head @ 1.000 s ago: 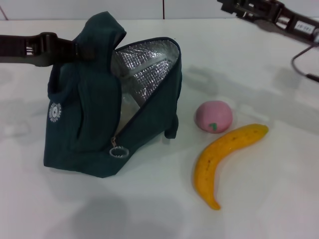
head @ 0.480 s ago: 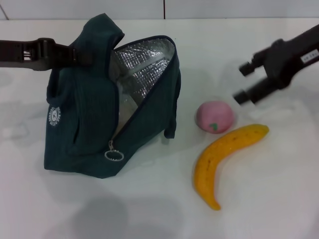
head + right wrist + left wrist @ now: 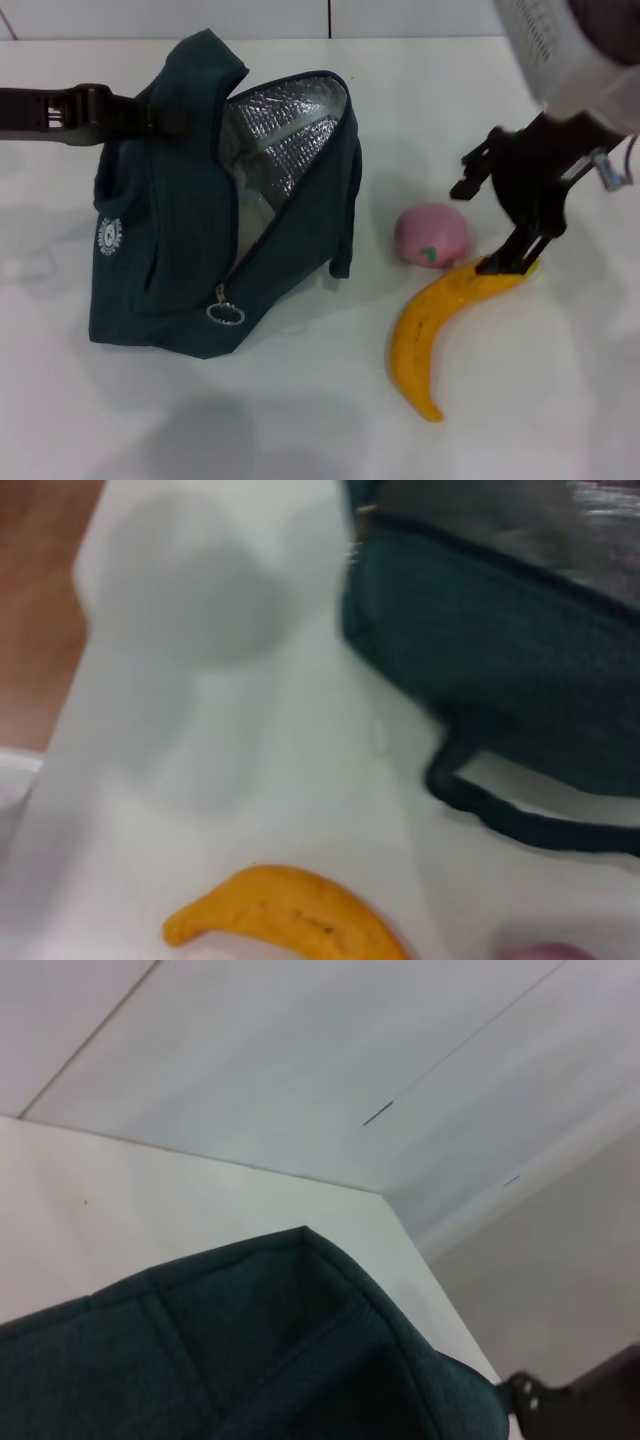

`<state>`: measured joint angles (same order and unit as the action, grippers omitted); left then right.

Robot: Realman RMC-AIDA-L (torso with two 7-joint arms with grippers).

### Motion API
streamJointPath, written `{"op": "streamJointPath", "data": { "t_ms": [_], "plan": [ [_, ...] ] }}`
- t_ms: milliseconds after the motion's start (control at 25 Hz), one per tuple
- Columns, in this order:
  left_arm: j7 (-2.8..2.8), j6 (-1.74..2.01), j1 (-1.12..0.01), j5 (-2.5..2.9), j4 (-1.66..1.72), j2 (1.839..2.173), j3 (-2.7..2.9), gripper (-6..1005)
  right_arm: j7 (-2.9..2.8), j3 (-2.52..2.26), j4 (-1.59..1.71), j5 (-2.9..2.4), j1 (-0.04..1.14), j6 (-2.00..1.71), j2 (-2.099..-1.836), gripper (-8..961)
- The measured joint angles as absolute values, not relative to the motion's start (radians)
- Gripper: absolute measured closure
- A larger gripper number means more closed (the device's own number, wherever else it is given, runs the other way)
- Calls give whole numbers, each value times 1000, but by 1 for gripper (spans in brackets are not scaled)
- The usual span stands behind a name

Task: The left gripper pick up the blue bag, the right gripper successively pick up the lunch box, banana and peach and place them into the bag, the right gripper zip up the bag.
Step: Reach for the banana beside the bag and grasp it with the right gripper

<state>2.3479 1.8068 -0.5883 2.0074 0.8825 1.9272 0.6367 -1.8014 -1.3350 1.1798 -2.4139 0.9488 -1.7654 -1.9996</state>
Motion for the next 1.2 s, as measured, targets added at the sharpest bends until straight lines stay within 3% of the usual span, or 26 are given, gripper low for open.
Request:
{"op": "streamJointPath", "data": {
  "t_ms": [160,1200],
  "plan": [
    [2339,1805,-592,1997,879,1929,635,965,-1763,-1430,1173,-2427,955,-1740,-2016,94],
    [2328,1805,-602,1993,878,1945,643,965,-1650,-1693,1112,-2400,951,-1553,-2028,100]
  ]
}}
